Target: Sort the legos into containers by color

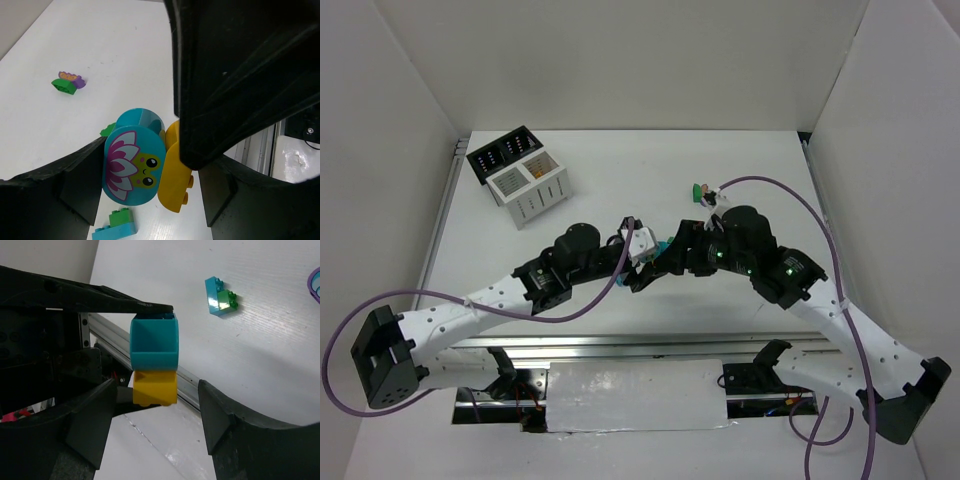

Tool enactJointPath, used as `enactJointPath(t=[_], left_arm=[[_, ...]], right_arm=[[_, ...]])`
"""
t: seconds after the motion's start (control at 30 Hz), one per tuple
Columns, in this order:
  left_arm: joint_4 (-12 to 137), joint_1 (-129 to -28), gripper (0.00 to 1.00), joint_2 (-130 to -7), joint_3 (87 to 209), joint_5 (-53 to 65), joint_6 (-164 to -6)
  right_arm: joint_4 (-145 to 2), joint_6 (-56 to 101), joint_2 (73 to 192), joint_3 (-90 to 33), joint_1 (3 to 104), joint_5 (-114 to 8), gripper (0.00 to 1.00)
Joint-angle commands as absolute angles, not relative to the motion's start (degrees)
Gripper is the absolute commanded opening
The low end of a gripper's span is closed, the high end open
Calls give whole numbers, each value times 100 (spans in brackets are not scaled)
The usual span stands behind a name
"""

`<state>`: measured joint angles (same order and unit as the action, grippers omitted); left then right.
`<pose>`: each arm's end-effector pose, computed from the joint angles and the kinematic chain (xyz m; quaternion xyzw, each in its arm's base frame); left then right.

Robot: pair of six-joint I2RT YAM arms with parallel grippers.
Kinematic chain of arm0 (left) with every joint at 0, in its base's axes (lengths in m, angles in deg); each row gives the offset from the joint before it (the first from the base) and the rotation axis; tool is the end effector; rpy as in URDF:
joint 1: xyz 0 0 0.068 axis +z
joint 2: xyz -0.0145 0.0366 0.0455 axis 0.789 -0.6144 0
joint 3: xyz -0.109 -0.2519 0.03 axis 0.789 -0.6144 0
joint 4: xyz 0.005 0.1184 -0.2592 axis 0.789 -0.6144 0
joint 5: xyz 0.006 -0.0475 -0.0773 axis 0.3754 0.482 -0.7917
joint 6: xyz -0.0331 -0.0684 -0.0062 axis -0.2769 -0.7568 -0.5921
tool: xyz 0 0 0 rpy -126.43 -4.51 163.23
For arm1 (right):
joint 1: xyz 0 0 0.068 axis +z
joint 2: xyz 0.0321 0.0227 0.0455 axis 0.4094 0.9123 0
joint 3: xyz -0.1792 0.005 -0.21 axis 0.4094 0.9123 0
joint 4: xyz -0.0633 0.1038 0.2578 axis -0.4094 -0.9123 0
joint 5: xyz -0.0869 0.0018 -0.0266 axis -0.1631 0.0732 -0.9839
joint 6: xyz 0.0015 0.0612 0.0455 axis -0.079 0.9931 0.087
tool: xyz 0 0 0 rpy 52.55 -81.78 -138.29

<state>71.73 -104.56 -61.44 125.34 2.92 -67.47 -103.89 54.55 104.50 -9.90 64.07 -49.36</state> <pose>0.1915 -0.2701 0.3179 0.4214 0.6162 -0.3280 0.5789 0.1785 0.1660 0.3394 -0.0580 0.8559 0.3886 0.3363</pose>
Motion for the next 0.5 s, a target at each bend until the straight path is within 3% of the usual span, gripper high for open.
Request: enactJointPath(t=[0.0,0.07,0.23,0.27,0.3,0.37,0.4,0.43,0.47], left_arm=[[7429,-10509,3,-6177,12895,101,-6615],[7437,-10544,4,-6168,12913,-5,-6633],[7507,-10588,6,-6054,12834,-49,-6703],[7525,-10588,7,-6036,12807,-84,-6721],[7542,-10597,13,-6019,12798,-102,-6738],[7534,-10597,31,-6010,12816,-67,-6826],[7516,-10597,64,-6010,12833,12,-6905],[7490,-10597,76,-5992,12860,108,-7114],[7438,-10597,99,-5984,12956,327,-7221]], right_arm=[[-9920,5424,10606,-876,6512,-4771,72],[-9745,5406,10650,-779,6521,-4745,64],[-9542,5345,10782,-718,6513,-4604,35],[-9542,5310,10791,-718,6513,-4569,34],[-9472,5301,10791,-700,6513,-4516,21],[-9253,5161,10739,-630,6513,-4376,4],[-8947,5082,10591,-464,6521,-4358,1],[-8753,4907,10502,-358,6513,-4375,0],[-8577,4801,10397,-209,6495,-4515,0]])
